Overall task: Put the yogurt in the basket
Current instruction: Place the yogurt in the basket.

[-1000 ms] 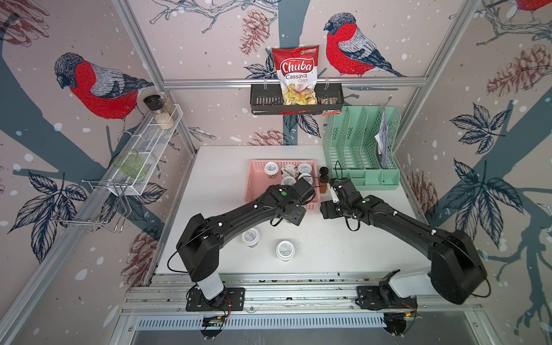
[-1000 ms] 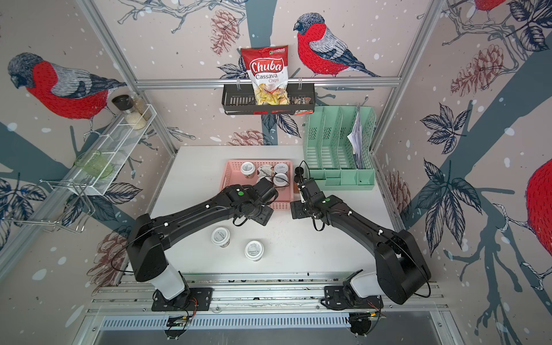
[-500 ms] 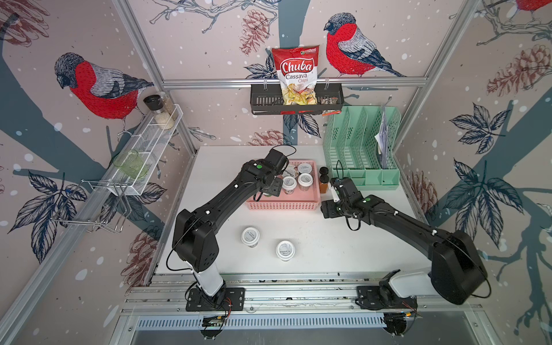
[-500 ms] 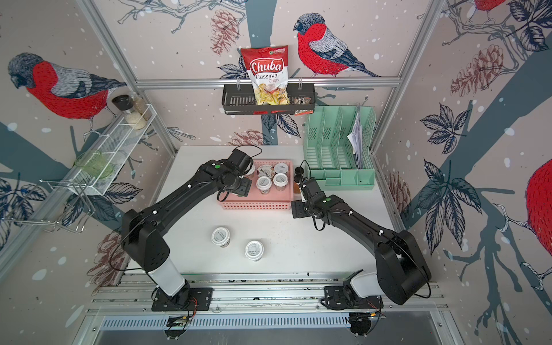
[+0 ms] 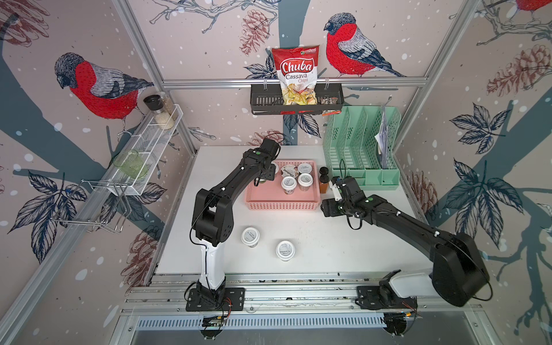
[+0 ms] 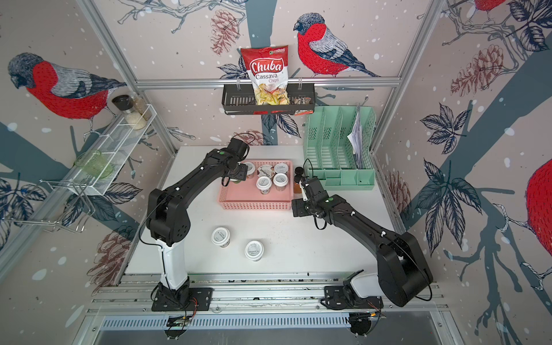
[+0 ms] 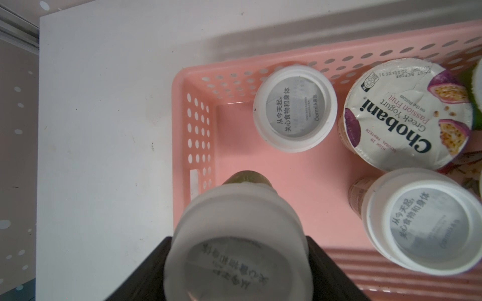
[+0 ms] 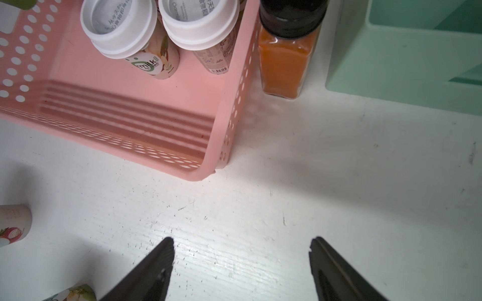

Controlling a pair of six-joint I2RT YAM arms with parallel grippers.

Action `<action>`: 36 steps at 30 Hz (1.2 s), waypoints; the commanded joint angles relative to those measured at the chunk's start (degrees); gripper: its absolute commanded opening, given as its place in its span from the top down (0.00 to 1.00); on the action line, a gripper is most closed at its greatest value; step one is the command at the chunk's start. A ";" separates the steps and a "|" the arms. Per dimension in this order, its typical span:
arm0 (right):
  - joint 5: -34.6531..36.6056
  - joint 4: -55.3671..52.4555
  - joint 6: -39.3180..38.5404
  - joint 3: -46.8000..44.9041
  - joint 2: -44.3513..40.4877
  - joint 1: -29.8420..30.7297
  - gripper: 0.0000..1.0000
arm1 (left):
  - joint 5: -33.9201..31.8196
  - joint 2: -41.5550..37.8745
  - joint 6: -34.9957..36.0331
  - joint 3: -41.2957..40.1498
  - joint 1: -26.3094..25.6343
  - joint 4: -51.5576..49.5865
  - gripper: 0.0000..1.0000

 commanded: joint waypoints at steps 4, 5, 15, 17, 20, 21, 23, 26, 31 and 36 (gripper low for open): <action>-1.40 1.32 -0.17 -0.13 -0.34 -0.62 0.16 | 3.42 0.96 -0.34 -0.07 -0.13 3.47 0.26; -1.44 1.32 -0.13 -0.13 -0.36 -0.65 0.16 | 3.58 0.61 -0.39 -0.76 -0.14 4.15 0.26; -2.02 1.32 -0.23 0.19 0.40 -0.84 0.16 | 5.05 -0.43 -0.85 -5.35 -1.99 5.77 0.25; -2.11 1.37 -0.24 0.13 0.52 -0.98 0.16 | 5.16 -0.49 -0.87 -5.96 -2.54 6.36 0.25; -2.17 1.33 -0.25 0.22 0.74 -1.01 0.16 | 5.16 0.42 -0.96 -5.97 -3.13 6.75 0.24; -2.19 1.32 -0.28 0.26 0.70 -1.01 0.16 | 5.08 0.93 -1.01 -5.76 -3.15 6.94 0.24; -2.19 1.23 -0.23 0.14 0.72 -0.96 0.16 | 5.33 1.66 -1.08 -5.29 -3.27 7.08 0.24; -2.14 1.14 -0.22 0.06 0.69 -0.96 0.16 | 5.60 2.95 -0.97 -4.20 -3.39 7.13 0.22; -2.16 1.14 -0.23 0.09 0.54 -1.01 0.16 | 5.69 4.44 -0.72 -2.71 -3.49 6.68 0.22; -2.18 1.23 -0.26 0.06 0.63 -1.01 0.16 | 5.66 5.44 -0.73 -1.29 -3.58 6.19 0.21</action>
